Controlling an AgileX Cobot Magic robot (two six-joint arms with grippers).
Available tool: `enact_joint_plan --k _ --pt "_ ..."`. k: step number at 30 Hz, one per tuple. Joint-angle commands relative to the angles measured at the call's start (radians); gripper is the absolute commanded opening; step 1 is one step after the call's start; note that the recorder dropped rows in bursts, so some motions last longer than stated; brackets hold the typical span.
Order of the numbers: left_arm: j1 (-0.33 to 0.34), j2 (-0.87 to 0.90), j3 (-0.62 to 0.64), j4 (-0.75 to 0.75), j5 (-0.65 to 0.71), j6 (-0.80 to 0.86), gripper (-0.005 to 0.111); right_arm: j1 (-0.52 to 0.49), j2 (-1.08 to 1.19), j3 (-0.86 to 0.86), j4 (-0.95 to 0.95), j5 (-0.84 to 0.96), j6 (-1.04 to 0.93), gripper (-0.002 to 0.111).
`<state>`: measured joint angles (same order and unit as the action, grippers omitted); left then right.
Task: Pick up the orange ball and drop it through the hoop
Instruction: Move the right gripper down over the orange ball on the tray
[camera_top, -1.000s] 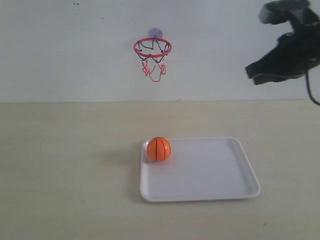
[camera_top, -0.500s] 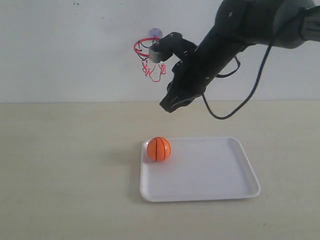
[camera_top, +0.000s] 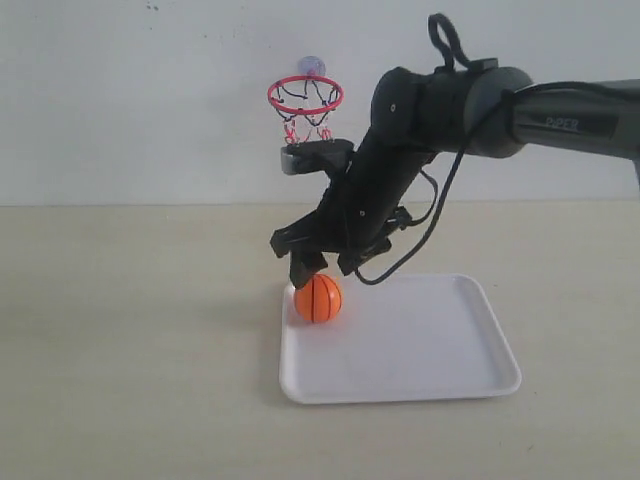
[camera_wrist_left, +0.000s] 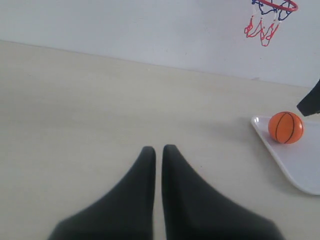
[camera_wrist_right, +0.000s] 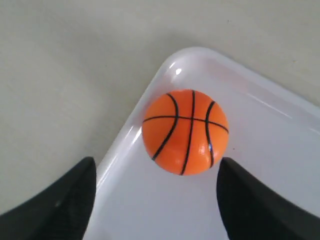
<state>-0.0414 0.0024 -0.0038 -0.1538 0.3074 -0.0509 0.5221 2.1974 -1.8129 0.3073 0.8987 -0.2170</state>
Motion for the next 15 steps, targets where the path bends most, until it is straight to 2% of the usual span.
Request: enact_joint_plan --k 1,5,10,15 --pt "-0.002 -0.002 0.004 -0.006 -0.001 0.005 0.004 0.001 0.029 -0.008 -0.007 -0.013 0.032 0.065" --pt "-0.002 -0.002 0.004 -0.006 -0.001 0.005 0.004 0.001 0.029 -0.008 -0.028 -0.044 0.071 0.067" --pt "-0.002 -0.002 0.004 -0.006 -0.001 0.005 0.004 0.001 0.029 -0.008 -0.030 -0.048 0.082 0.080" --pt "-0.002 -0.002 0.004 -0.006 -0.001 0.005 0.004 0.001 0.029 -0.008 -0.030 -0.068 0.088 0.079"
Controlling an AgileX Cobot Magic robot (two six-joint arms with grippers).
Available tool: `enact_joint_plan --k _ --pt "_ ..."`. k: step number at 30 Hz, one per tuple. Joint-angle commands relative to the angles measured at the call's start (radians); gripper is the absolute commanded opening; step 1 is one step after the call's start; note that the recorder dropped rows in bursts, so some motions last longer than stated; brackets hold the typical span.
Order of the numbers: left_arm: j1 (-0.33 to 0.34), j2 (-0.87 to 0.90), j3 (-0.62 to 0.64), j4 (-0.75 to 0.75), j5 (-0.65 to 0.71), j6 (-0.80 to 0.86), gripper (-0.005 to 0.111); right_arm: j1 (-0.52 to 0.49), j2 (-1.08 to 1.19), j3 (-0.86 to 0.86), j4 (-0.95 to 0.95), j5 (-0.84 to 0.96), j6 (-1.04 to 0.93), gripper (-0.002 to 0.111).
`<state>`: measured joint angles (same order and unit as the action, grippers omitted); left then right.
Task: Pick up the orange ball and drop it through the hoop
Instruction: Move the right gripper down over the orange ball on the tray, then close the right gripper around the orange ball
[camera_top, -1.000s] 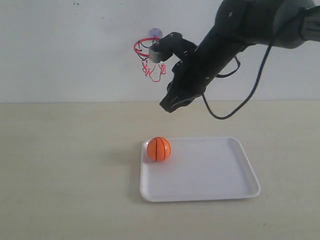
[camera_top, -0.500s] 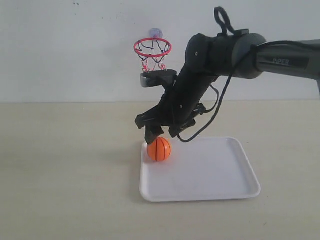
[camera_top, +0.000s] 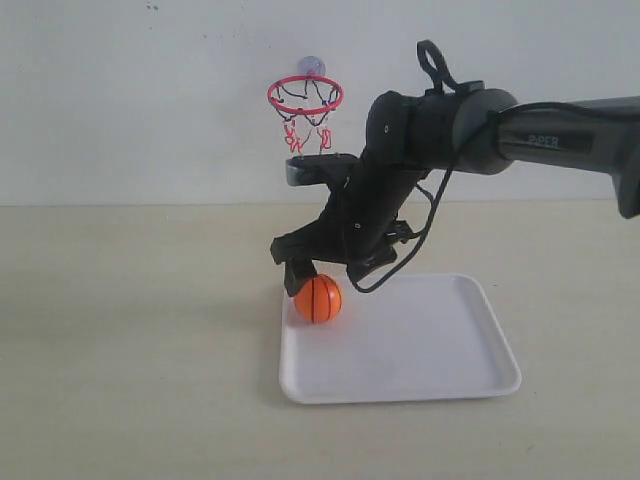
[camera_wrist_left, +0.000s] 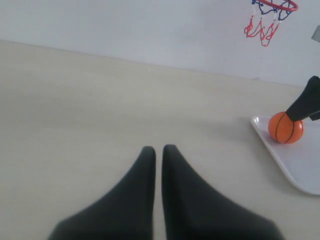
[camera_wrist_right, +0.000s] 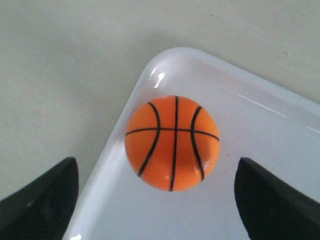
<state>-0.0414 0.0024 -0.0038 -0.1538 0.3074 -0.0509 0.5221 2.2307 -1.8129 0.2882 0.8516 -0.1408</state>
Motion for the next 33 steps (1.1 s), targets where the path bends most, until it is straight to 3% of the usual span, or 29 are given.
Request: enact_joint_plan --k 1,19,24,33 --pt "-0.002 -0.002 0.004 -0.006 -0.001 0.005 0.004 0.001 -0.005 -0.008 -0.011 -0.028 0.017 0.079" --pt "-0.002 -0.002 0.004 -0.006 -0.001 0.005 0.004 0.001 0.063 -0.008 -0.011 -0.070 0.078 0.079" --pt "-0.002 -0.002 0.004 -0.006 -0.001 0.005 0.004 0.001 0.063 -0.008 -0.007 -0.070 0.108 0.058" --pt "-0.002 -0.002 0.004 -0.006 -0.001 0.005 0.004 0.001 0.063 -0.008 -0.011 -0.042 0.108 0.000"
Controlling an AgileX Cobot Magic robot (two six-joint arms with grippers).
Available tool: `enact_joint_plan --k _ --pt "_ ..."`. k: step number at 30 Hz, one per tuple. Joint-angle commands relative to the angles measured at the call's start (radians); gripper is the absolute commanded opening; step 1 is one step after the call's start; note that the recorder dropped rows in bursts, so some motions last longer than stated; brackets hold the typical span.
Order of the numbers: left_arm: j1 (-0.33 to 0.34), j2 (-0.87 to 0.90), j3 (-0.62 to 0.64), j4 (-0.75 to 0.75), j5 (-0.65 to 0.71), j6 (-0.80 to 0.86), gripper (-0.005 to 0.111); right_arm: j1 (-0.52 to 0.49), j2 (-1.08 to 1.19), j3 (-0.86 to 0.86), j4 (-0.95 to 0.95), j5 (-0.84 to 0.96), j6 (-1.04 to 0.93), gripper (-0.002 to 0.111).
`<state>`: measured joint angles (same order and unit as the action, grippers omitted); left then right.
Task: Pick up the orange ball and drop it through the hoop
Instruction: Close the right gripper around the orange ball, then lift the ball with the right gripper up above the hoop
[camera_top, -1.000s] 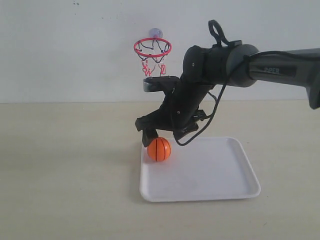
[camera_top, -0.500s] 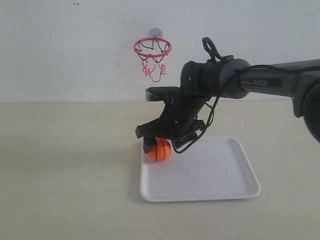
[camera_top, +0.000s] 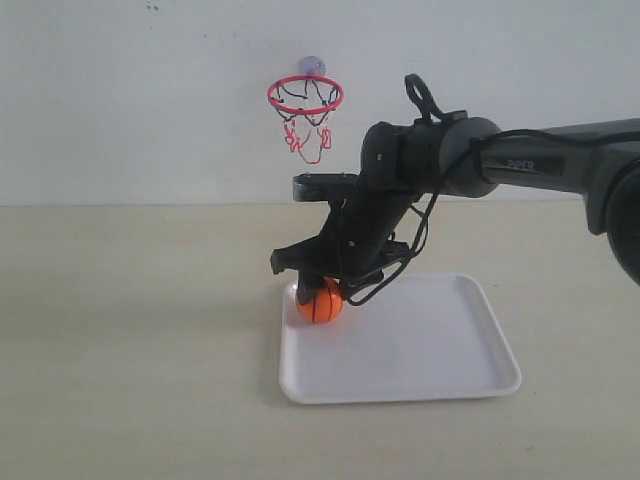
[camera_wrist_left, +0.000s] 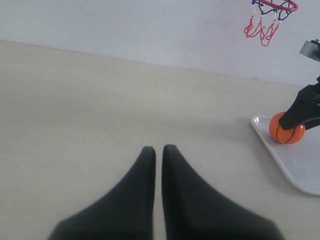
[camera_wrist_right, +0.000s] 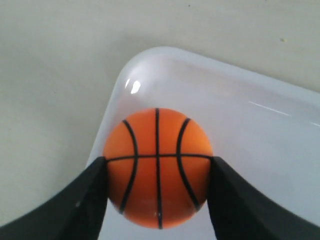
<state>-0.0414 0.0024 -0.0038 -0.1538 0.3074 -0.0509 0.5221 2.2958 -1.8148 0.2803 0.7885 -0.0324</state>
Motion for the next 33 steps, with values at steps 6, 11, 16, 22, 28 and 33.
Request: enact_joint_plan --k 6,11,16,22,28,33 --pt "-0.002 -0.002 0.004 -0.006 -0.001 0.005 0.004 0.001 -0.002 -0.006 -0.005 0.022 0.000 0.000" --pt "-0.002 -0.002 0.004 -0.006 -0.001 0.005 0.004 0.001 -0.033 -0.006 -0.005 0.022 -0.003 0.000" --pt "-0.002 -0.002 0.004 -0.006 -0.001 0.005 0.004 0.001 -0.106 -0.006 -0.039 0.050 -0.003 0.000" --pt "-0.002 -0.002 0.004 -0.006 -0.001 0.005 0.004 -0.001 -0.192 -0.006 -0.090 0.106 -0.003 0.000" --pt "-0.002 -0.002 0.004 -0.006 -0.001 0.005 0.004 -0.003 -0.224 -0.006 -0.137 0.155 -0.003 0.000" --pt "-0.002 -0.002 0.004 -0.006 -0.001 0.005 0.004 -0.005 -0.250 -0.006 -0.241 0.190 -0.003 0.000"
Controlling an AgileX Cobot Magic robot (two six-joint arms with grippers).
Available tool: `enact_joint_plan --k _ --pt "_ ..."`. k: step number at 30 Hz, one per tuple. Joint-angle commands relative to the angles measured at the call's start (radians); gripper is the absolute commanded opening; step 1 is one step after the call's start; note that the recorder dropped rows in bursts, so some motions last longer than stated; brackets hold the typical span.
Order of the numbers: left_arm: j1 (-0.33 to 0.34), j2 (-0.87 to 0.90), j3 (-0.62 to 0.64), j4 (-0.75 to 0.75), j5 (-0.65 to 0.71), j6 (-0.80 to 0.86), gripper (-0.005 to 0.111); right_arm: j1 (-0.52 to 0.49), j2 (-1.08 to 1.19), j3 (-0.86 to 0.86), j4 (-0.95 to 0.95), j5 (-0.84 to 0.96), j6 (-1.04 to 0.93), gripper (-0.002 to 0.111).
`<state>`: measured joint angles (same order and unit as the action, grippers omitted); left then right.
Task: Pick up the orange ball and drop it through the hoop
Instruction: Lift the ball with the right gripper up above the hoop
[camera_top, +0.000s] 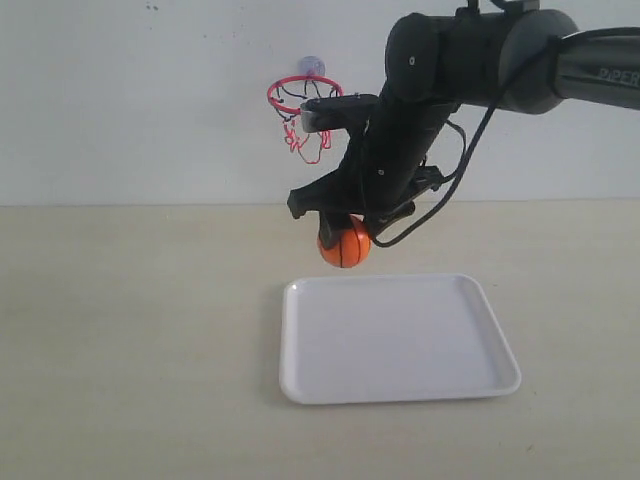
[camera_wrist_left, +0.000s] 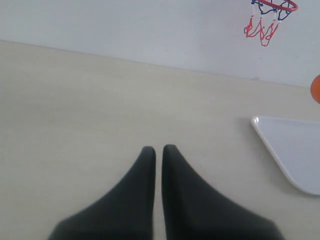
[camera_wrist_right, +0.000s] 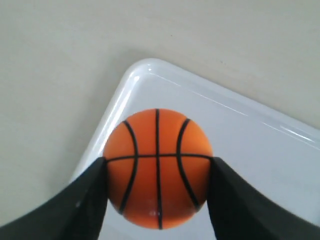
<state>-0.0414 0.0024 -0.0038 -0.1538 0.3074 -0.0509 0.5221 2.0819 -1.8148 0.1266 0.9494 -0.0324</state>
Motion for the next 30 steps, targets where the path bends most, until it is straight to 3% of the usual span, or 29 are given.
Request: enact_joint_plan --k 1,19,22,30 --pt "-0.002 -0.002 0.004 -0.006 -0.001 0.005 0.004 -0.005 -0.039 -0.003 -0.112 0.033 -0.003 0.000" --pt "-0.002 -0.002 0.004 -0.006 -0.001 0.005 0.004 -0.193 -0.191 0.008 -0.127 0.134 -0.033 0.000" --pt "-0.002 -0.002 0.004 -0.006 -0.001 0.005 0.004 -0.204 -0.239 0.078 -0.127 -0.022 -0.033 0.000" --pt "-0.002 -0.002 0.004 -0.006 -0.001 0.005 0.004 -0.204 -0.302 0.369 0.061 -0.785 -0.034 0.000"
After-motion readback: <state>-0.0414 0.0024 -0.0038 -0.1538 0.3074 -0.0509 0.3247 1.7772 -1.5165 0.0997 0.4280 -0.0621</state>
